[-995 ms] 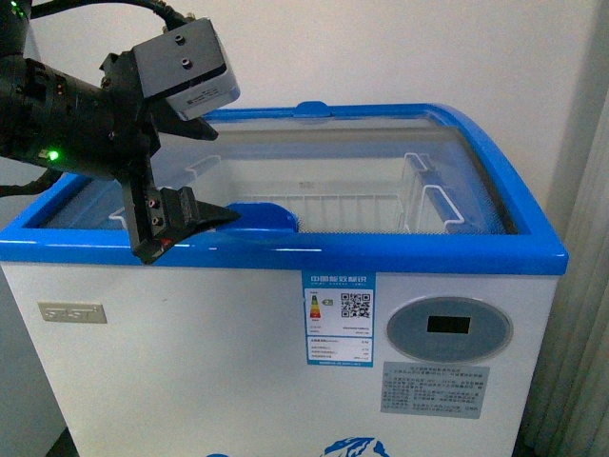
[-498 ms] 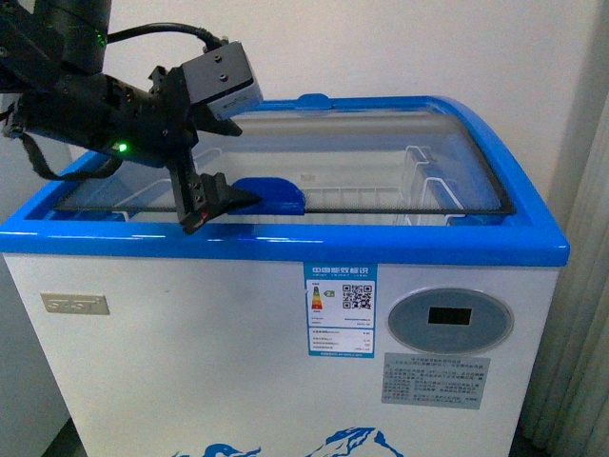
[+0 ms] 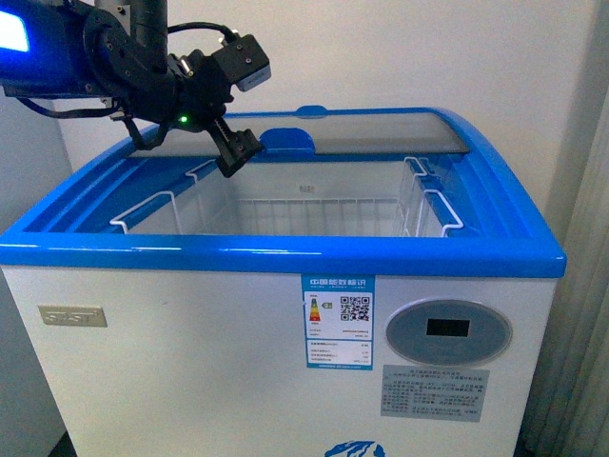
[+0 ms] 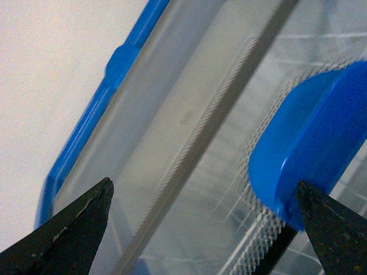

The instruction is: Put drink in fridge

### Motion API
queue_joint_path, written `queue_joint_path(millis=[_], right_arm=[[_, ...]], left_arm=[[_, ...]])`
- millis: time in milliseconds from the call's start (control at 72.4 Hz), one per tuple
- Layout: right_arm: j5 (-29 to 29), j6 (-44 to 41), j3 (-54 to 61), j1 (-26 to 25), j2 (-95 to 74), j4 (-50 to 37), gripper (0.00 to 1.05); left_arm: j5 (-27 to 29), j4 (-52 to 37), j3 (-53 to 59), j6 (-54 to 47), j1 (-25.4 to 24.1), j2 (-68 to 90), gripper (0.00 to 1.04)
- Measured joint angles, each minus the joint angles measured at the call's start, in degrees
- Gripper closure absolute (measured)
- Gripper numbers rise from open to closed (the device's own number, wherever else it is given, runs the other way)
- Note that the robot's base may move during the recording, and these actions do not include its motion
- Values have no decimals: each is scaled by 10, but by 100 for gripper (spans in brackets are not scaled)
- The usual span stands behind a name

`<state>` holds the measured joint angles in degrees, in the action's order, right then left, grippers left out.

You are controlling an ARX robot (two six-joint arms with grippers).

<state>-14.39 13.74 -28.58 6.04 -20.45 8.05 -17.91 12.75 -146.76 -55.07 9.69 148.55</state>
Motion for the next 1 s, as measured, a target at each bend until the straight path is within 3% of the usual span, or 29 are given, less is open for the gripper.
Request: queue_joint_path(millis=[124, 373, 498, 553, 663, 746, 898, 954, 995], right_arm=[[0, 0, 0, 0, 0, 0, 63], [-1, 0, 0, 0, 0, 0, 63], [1, 0, 0, 0, 0, 0, 63], [1, 0, 0, 0, 0, 0, 63], [-10, 1, 0, -1, 0, 0, 63], [3, 0, 0, 0, 0, 0, 63], [0, 0, 0, 0, 0, 0, 64], [-2, 0, 0, 0, 0, 0, 64], [-3, 0, 0, 0, 0, 0, 64]], left_arm=[[19, -3, -50, 26, 3, 31, 8], [127, -49, -132, 150, 13, 92, 8], [241, -129, 60, 323, 27, -9, 8], [265, -136, 162, 391, 22, -74, 8], [250, -158, 337, 488, 2, -202, 8], [205, -187, 549, 585, -21, -365, 8], [138, -211, 856, 660, -31, -588, 9], [186, -339, 977, 631, -40, -660, 19], [181, -403, 1036, 616, -55, -699, 24]])
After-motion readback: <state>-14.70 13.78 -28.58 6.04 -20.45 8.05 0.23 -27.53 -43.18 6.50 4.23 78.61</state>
